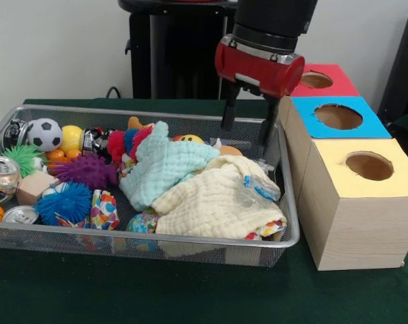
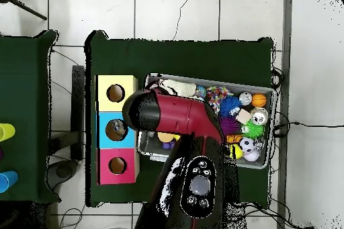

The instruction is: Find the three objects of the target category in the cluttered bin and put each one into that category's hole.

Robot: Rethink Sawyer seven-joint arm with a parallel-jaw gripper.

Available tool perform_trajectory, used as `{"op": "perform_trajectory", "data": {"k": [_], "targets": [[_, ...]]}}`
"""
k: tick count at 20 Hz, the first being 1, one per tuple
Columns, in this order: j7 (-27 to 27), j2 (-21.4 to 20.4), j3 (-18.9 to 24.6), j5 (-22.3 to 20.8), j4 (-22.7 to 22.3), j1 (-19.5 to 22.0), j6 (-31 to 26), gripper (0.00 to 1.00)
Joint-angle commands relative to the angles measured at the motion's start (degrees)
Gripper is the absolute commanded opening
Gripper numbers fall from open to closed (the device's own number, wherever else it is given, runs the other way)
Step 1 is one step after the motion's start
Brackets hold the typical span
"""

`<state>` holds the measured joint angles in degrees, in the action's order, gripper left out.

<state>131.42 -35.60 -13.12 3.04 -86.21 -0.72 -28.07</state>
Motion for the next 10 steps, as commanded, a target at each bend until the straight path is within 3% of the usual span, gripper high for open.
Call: {"op": "perform_trajectory", "data": {"k": [1,10], "targets": [[20.55,3.48,-0.35,6.75,-8.42,-1.11,5.95,1.00],[18.96,5.74,-1.21,8.90,-8.46,-2.14,12.49,1.00]]}}
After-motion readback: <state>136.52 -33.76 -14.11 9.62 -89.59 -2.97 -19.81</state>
